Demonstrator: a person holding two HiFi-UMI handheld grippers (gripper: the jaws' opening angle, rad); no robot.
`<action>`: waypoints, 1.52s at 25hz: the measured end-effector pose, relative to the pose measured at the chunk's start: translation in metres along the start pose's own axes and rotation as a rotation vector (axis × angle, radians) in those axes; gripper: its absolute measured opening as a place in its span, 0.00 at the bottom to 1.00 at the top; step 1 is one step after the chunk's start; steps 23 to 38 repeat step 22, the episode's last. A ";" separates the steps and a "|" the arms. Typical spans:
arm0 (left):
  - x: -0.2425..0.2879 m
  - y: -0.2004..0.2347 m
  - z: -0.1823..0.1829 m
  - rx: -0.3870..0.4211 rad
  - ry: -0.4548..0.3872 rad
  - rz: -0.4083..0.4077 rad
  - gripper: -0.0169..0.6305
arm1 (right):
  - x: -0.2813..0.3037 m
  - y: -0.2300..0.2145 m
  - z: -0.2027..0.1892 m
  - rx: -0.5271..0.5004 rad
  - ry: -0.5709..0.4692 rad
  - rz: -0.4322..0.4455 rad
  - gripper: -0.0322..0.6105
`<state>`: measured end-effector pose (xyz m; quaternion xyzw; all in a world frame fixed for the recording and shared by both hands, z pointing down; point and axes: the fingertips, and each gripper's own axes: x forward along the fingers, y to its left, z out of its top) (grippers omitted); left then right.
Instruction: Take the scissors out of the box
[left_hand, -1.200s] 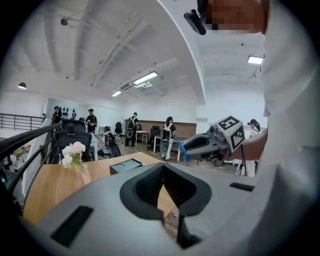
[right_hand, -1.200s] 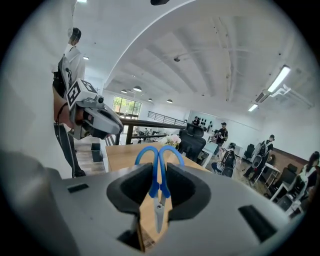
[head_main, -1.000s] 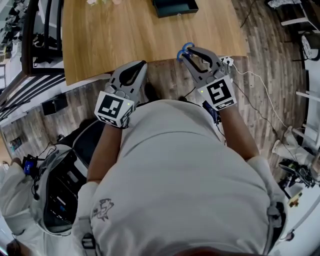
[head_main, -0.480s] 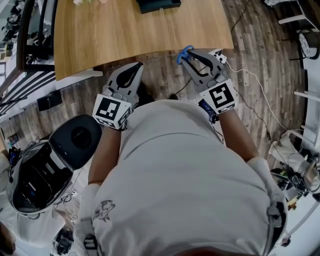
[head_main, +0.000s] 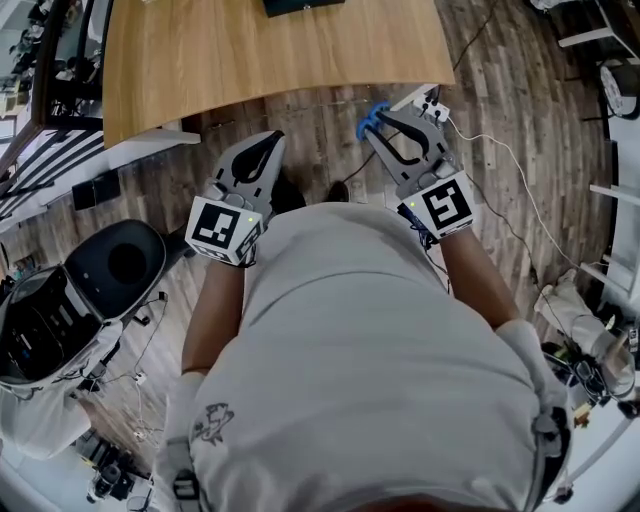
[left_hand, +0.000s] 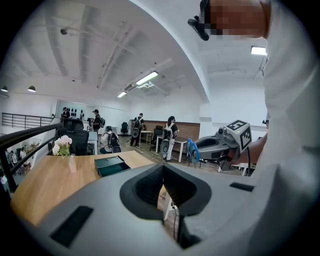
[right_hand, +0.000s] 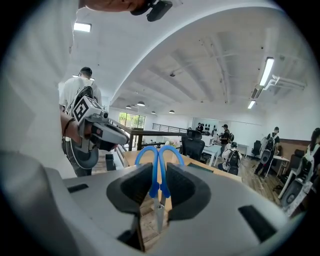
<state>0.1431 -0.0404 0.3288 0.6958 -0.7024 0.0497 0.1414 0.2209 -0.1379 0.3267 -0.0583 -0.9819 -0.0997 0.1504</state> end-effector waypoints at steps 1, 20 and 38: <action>-0.001 -0.003 -0.001 -0.002 0.002 -0.001 0.03 | -0.003 0.001 0.000 0.005 -0.003 0.000 0.20; -0.004 -0.026 -0.003 0.012 -0.003 0.001 0.03 | -0.026 0.003 -0.002 0.023 -0.037 -0.014 0.20; -0.006 -0.026 -0.003 0.013 -0.002 0.001 0.03 | -0.025 0.005 -0.001 0.020 -0.040 -0.011 0.20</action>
